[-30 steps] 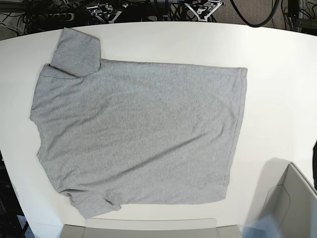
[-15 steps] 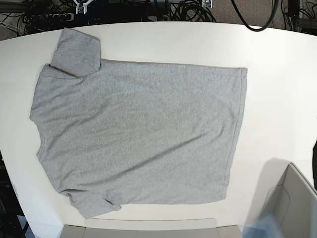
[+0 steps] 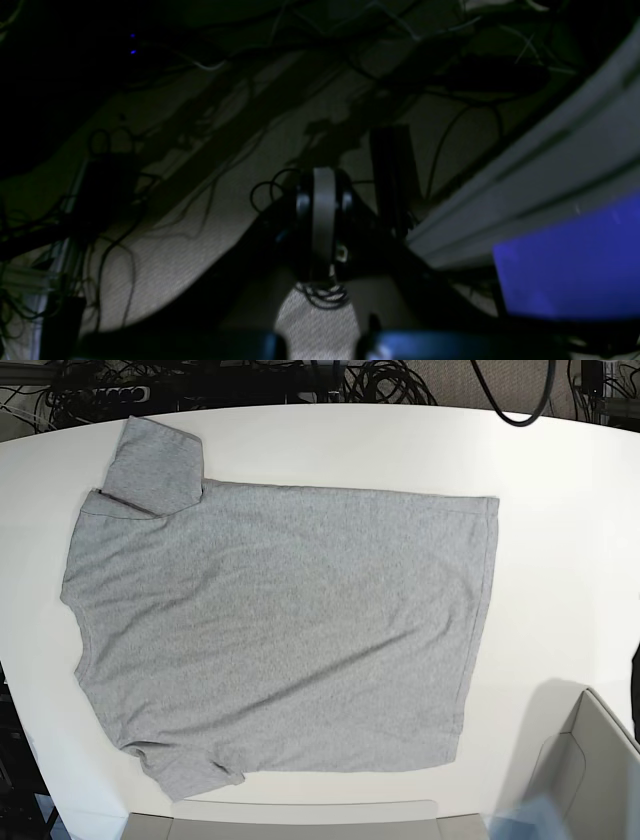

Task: Fold the T-shirt properly
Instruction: 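Lower both grippers onto the shirt's collar-side corners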

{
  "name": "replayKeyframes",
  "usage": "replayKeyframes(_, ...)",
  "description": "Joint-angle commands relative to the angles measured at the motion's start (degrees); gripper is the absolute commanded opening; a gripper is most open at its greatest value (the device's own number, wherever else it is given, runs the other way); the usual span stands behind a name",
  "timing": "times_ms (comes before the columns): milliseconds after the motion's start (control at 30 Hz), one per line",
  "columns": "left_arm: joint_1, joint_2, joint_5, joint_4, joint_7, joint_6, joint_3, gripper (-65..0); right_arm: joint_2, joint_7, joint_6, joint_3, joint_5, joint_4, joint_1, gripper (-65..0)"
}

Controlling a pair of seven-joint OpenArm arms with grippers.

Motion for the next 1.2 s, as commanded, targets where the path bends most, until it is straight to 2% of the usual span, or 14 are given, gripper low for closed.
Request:
replayKeyframes(0,2.67,-0.13,-0.23,2.25,-4.89,0.65,0.03,-64.6,0.95,1.42,0.05,0.21,0.52,0.57,-1.19,-64.8)
replayKeyframes(167,12.34,0.04,-0.23,19.65,-4.89,0.56,0.03,-64.6,1.04,2.04,0.05,0.21,0.52,7.34,-6.73,-64.8)
replayKeyframes(300,21.13,0.04,-0.23,37.41,-4.81,0.47,0.38,-63.8,0.78,1.95,0.05,0.21,3.07,23.60,-15.79,-64.7)
replayKeyframes(433,28.17,0.13,-0.06,51.48,-3.84,0.47,0.47,-58.3,0.95,1.24,0.05,0.12,5.71,44.35,-26.69,-64.7)
replayKeyframes(500,30.89,0.13,-0.06,57.72,-3.05,0.47,0.56,-56.6,1.30,-3.06,0.05,0.12,7.38,57.62,-32.49,-64.7)
replayKeyframes(600,33.79,0.13,0.03,63.87,-2.78,0.47,0.56,-56.6,3.94,-13.00,0.05,0.21,11.77,74.15,-39.00,-64.7)
replayKeyframes(733,34.93,0.13,0.03,69.41,-2.70,0.47,0.65,-56.5,10.45,-24.34,0.05,0.21,21.71,90.41,-44.36,-64.7)
replayKeyframes(800,35.02,0.22,0.03,73.28,0.29,0.47,0.65,-56.4,14.67,-27.41,0.05,0.30,26.81,96.22,-46.38,-64.7)
replayKeyframes(900,36.34,0.22,0.03,80.23,8.03,0.56,0.65,-56.4,19.24,-30.23,-0.30,1.97,31.46,100.52,-47.70,-64.7)
replayKeyframes(1000,36.87,0.22,0.03,85.85,14.97,0.56,1.00,-56.4,20.56,-33.39,-0.30,4.96,35.95,101.23,-47.70,-63.3)
replayKeyframes(1167,36.52,-0.22,0.03,93.41,26.93,0.38,3.99,-56.4,21.70,-42.54,-0.21,12.52,45.09,101.23,-45.85,-48.7)
